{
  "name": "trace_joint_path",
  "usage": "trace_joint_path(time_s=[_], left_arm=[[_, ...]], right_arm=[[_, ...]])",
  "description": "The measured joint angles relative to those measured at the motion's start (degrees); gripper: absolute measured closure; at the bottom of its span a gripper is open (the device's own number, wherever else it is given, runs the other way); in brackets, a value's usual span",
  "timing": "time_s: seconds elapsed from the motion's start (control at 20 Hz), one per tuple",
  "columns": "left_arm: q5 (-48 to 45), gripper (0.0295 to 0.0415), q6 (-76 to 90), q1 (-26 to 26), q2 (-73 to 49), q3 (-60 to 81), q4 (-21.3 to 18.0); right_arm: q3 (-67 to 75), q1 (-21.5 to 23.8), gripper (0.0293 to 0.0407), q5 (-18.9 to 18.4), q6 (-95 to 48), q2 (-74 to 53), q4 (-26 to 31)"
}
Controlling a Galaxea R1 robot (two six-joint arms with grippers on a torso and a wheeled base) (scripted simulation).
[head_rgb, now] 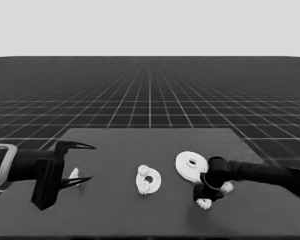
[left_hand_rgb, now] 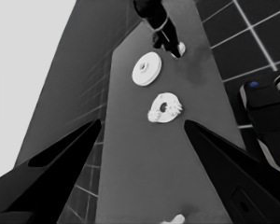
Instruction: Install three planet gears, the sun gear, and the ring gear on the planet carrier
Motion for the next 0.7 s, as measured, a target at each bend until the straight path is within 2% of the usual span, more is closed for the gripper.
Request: trace_joint_path(time_s=[0.2, 0.3, 0.7], left_arm=[[0.0, 0.0326, 0.0, 0.0, 0.0, 0.0, 0.0], [0.0, 0.0326, 0.0, 0.0, 0.0, 0.0, 0.0], [0.0, 0.0326, 0.0, 0.0, 0.0, 0.0, 0.0]], right_arm=[[-0.4, -0.4, 0.0315, 0.3, -0.2, 0.2, -0.4], [-0.5, -0.4, 0.0386, 0.3, -0.2, 0.2, -0.4], [-0.5, -0.4, 0.0388, 0.3, -0.2, 0.2, -0.4]])
